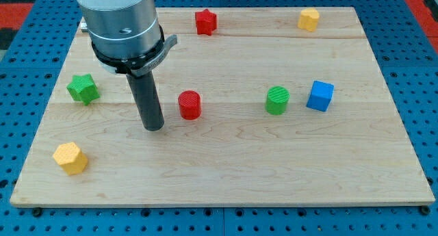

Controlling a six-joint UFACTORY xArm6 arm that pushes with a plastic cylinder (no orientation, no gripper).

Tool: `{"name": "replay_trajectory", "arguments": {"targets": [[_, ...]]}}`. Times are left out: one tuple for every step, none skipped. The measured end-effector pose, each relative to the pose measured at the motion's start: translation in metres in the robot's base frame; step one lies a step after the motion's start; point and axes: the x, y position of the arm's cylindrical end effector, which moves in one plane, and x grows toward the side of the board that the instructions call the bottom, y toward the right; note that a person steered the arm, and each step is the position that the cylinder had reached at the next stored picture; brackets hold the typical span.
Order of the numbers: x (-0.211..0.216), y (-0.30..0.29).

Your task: Place the green circle vertically below the red circle

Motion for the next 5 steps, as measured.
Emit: {"name": "replay_trajectory", "arguments": {"targets": [[-0.02, 0.0], [-0.054, 0.024], [-0.079, 0.062], [-0.089, 0.107], [-0.086, 0.192]]}}
